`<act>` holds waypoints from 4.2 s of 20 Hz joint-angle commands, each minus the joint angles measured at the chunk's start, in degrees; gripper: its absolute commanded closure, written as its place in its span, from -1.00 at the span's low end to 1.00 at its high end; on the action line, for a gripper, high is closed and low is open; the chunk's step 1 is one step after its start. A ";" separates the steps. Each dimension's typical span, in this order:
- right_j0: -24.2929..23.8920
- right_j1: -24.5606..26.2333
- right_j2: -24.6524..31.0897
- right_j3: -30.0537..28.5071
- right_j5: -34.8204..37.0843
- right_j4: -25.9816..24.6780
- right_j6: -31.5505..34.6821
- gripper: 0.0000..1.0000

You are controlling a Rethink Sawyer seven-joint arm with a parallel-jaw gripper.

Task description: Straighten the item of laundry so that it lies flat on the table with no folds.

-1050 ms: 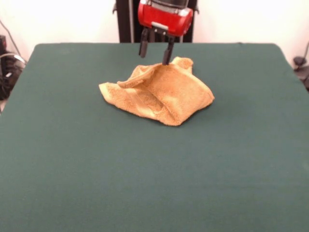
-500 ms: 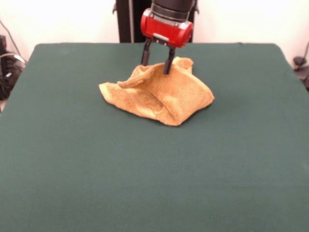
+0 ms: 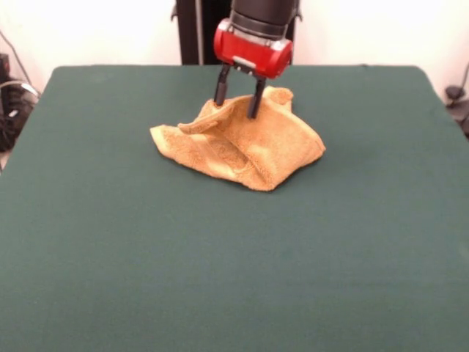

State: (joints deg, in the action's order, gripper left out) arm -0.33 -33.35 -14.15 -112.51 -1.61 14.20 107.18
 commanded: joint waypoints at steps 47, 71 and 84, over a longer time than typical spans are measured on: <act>12.39 4.39 -8.05 26.03 15.06 -7.96 3.09 1.00; 16.65 -8.43 -7.87 15.50 37.57 -8.09 13.63 1.00; 19.70 -11.37 -7.36 4.26 32.82 0.86 19.54 1.00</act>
State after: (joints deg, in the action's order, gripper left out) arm 16.81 -44.69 -24.96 -97.77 30.64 10.28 107.23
